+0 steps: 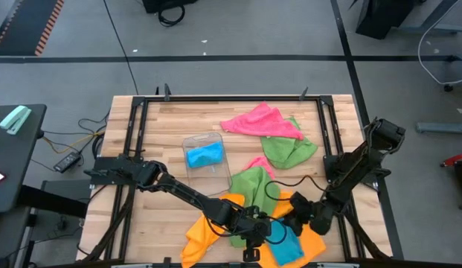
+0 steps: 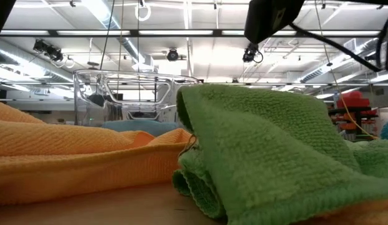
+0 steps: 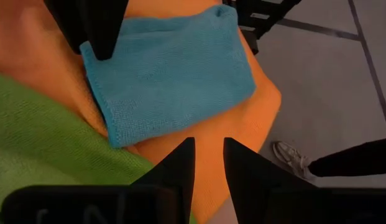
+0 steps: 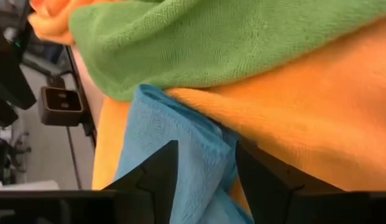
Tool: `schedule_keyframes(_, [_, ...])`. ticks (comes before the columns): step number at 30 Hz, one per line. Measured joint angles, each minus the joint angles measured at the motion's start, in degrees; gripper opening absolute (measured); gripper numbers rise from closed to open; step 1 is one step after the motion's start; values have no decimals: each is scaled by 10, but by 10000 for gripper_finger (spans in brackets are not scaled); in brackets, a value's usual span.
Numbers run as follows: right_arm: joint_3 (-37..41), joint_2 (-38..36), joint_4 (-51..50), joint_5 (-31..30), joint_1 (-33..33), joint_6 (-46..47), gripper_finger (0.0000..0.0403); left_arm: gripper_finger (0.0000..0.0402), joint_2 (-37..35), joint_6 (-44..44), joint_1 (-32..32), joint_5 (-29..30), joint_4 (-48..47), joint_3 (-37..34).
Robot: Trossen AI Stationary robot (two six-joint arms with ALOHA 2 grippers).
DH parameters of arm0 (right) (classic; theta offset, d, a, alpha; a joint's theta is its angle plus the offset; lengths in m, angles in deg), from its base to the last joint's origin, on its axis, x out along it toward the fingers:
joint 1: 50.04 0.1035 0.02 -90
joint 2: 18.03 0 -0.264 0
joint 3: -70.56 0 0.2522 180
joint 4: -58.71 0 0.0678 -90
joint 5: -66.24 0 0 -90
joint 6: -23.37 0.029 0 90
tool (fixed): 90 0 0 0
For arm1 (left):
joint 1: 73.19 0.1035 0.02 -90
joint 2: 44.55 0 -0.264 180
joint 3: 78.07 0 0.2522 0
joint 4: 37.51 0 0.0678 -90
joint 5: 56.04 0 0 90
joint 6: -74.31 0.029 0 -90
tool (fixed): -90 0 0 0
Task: Fold microfiber towels
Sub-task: Fold the blue towel
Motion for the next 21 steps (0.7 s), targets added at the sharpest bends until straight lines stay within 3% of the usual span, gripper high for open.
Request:
schedule_keyframes(5, [-20, 0, 0, 45, -26, -47, 138, 91, 0, 0, 0, 0, -6, 0])
schedule_keyframes(12, [-58, 0, -30, 49, -34, -68, 98, 91, 0, 0, 1, 0, -5, 0])
schedule_keyframes(21, [-61, -54, -154, 72, -20, 2, 162, 90, 0, -4, -10, -11, -1, 0])
